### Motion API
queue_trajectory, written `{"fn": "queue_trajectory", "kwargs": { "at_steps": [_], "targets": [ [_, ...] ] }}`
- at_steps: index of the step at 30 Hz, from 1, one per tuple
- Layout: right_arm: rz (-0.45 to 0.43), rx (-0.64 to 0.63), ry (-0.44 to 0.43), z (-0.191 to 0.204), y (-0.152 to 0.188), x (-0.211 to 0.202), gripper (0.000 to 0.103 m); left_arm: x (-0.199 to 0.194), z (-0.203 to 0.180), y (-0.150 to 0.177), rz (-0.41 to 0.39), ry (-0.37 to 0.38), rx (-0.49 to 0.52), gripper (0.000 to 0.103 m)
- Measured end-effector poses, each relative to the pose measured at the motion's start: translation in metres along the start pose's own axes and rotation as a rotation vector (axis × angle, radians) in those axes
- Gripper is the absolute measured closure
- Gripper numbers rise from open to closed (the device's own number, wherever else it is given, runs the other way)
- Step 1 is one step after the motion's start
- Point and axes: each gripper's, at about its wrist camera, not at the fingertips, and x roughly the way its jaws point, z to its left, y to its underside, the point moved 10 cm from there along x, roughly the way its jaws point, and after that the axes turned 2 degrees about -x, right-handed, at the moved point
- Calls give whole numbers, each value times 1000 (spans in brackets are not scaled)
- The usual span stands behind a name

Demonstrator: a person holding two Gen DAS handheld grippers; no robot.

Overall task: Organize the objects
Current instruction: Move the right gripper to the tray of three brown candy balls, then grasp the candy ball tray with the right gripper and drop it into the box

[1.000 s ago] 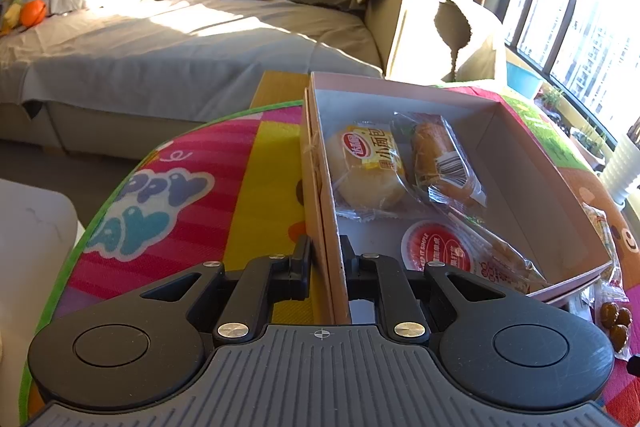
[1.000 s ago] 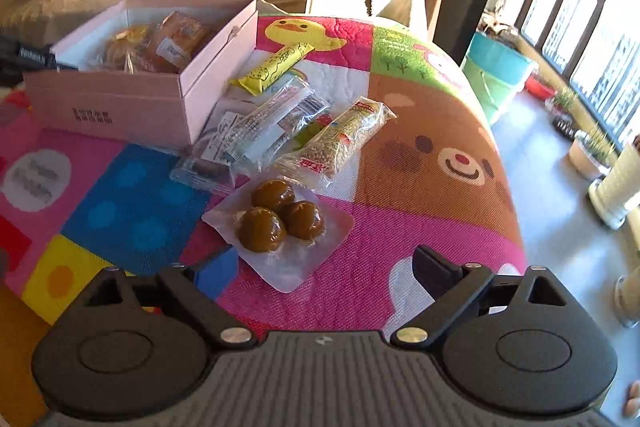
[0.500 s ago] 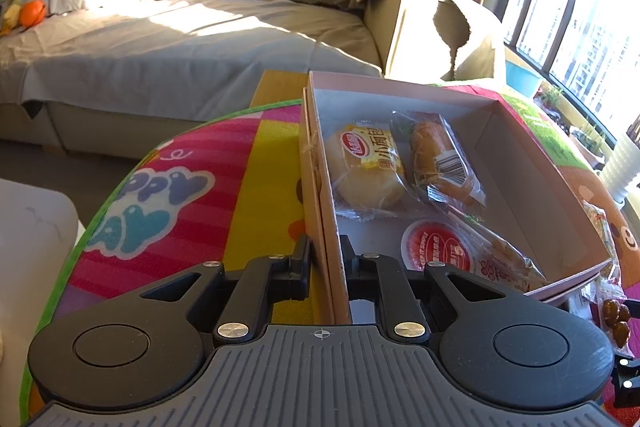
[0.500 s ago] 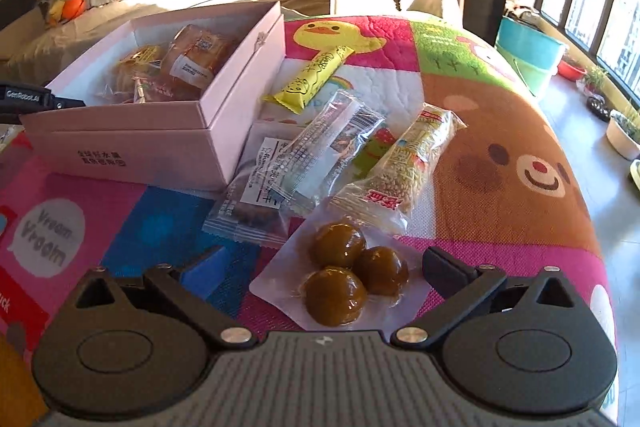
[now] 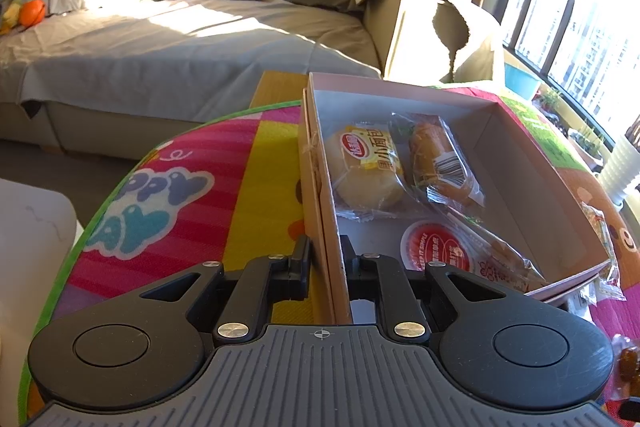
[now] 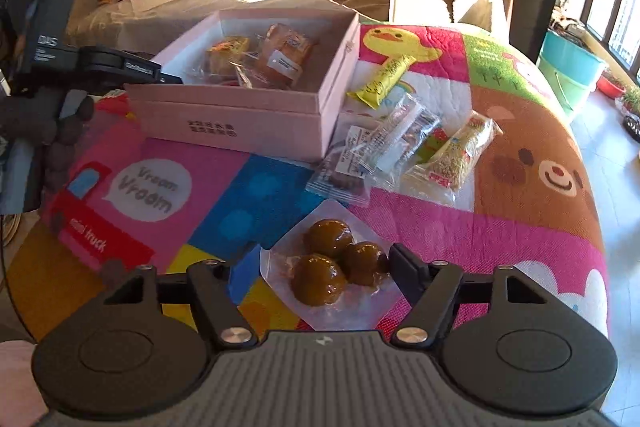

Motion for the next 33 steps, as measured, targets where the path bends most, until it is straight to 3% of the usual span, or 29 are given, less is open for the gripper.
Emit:
{"fn": "queue_trajectory", "kwargs": {
  "at_steps": [3,8,13,19,26,30,33],
  "targets": [
    [-104,-28,-8,8,-38,-32,33,0,1,0,-1,1,-2,87],
    [-346,-68,-20,22,-130,-88,33,0,1,0,0,0,-2,87],
    [-470,-116,-65,47,-191,-92,32,0,1,0,1,0,1,87],
    [-322,-59,-133,62,-200,-9,32,0,1,0,-1,4,8,87],
    [-100,89,-194,61,-170,85,32,0,0,-1,0,6,10,87],
    [-43,163,-237,57,-157,107,25,0,0,-1,1,8,11,86],
    [-60,173,-246,53,-157,104,25,0,0,-1,4,12,12,86]
  ]
}}
